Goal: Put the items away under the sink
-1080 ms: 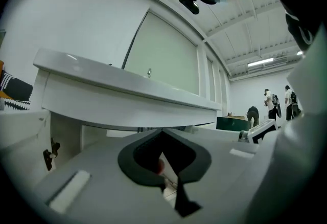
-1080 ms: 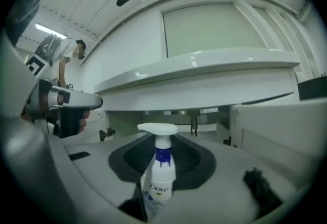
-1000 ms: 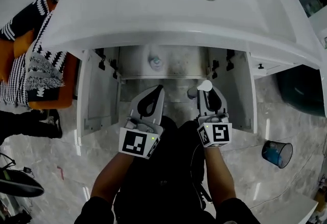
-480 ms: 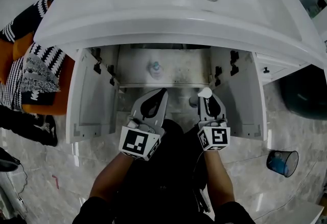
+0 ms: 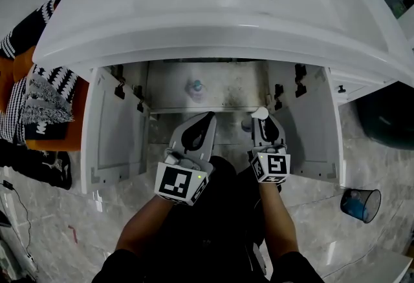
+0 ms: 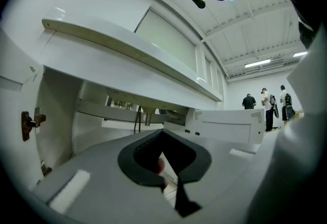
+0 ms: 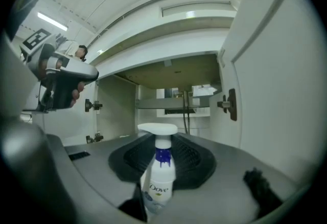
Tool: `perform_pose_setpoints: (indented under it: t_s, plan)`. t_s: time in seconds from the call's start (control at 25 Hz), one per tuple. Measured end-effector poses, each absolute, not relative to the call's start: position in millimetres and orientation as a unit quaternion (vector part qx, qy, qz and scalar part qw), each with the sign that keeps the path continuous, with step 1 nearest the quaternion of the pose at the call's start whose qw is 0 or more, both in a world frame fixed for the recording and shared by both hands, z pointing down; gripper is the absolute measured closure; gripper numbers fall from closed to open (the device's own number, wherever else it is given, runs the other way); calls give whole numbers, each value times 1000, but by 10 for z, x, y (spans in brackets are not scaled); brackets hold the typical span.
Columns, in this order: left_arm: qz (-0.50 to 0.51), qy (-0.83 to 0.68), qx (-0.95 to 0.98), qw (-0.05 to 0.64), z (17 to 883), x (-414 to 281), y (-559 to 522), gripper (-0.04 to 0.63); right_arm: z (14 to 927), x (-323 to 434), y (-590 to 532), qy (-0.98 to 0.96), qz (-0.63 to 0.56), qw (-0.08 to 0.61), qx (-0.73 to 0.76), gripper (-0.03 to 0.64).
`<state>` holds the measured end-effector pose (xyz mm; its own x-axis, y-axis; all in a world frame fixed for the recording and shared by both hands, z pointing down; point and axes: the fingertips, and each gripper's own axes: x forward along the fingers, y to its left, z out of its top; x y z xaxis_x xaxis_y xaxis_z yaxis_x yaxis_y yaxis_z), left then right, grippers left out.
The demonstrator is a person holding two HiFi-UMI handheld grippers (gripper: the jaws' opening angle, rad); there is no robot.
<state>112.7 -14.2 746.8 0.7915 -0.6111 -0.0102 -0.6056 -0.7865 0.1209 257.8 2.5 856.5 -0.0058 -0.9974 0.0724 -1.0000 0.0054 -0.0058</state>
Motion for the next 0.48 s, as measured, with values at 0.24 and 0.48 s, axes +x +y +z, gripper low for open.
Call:
perform_pose_setpoints:
  t_s: [0.24, 0.48]
  plan:
    - [-29, -329, 942, 61, 7496, 1054, -181, 588, 8809, 2712, -225, -704, 28, 29, 709, 509]
    - [-30, -330, 941, 63, 7563, 988, -178, 588, 9008, 2830, -468, -696, 26, 38, 716, 509]
